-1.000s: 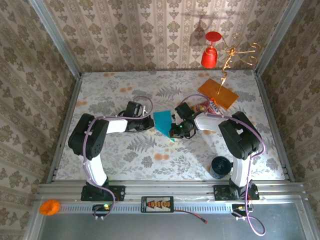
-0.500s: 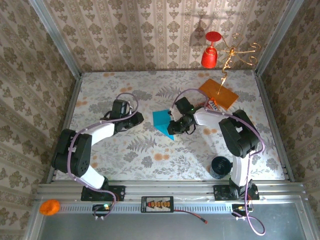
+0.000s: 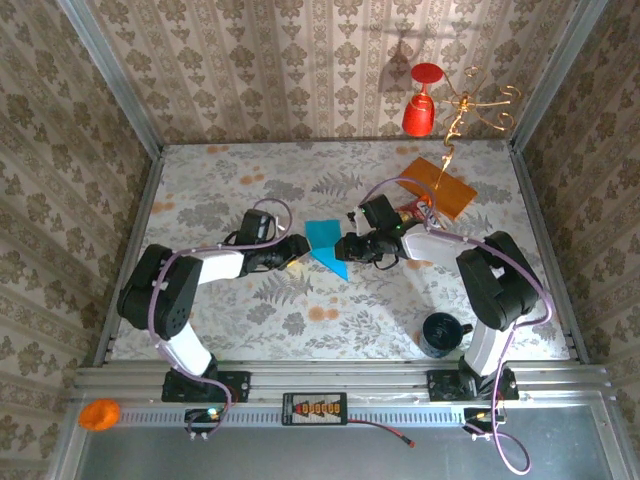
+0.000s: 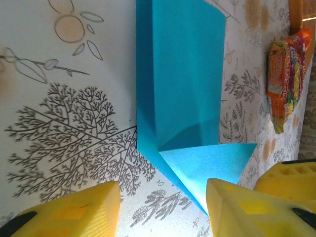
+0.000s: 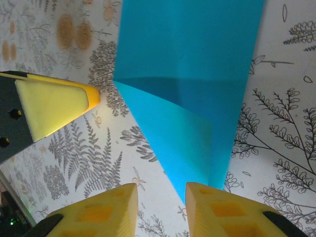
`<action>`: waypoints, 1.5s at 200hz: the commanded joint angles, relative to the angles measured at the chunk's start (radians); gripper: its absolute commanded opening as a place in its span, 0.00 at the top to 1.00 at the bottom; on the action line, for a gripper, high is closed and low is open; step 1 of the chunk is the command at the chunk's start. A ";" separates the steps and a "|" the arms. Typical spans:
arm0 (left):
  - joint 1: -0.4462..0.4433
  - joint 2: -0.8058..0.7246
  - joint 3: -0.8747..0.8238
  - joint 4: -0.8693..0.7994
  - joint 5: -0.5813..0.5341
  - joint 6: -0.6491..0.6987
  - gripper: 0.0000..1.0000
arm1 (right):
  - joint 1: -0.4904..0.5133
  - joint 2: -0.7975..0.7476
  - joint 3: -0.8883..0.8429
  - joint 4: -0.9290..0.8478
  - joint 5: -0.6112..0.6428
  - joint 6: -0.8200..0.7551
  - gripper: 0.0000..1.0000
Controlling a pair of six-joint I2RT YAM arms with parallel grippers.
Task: Fold a paper plane with a square sheet of paper (pick it up from the middle)
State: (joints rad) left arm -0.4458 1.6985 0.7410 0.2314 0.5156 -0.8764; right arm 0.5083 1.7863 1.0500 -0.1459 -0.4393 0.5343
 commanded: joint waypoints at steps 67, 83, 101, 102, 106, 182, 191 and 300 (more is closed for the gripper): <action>-0.032 0.117 0.083 0.136 0.117 -0.063 0.54 | -0.014 0.032 0.000 0.018 0.025 0.032 0.71; -0.031 0.131 0.087 0.158 0.123 -0.061 0.60 | -0.016 0.029 -0.005 0.022 0.025 0.033 0.71; -0.031 0.139 0.086 0.192 0.166 -0.060 0.64 | -0.020 0.026 -0.008 0.021 0.028 0.034 0.72; -0.031 0.139 0.087 0.193 0.167 -0.059 0.64 | -0.020 0.026 -0.009 0.021 0.028 0.033 0.72; -0.031 0.141 0.086 0.200 0.171 -0.057 0.64 | -0.021 0.026 -0.010 0.022 0.028 0.033 0.71; -0.016 0.171 0.065 0.299 0.221 -0.037 0.74 | -0.025 0.038 -0.014 0.011 0.049 0.032 0.75; -0.016 0.171 0.067 0.291 0.222 -0.030 0.77 | -0.025 0.041 -0.013 0.009 0.052 0.031 0.75; 0.020 0.064 0.020 0.212 0.074 -0.047 0.96 | -0.015 -0.098 -0.047 -0.016 0.217 -0.099 0.60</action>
State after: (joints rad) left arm -0.4568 1.8381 0.7937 0.4797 0.6731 -0.9092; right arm 0.4885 1.7634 1.0122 -0.1387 -0.3180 0.5148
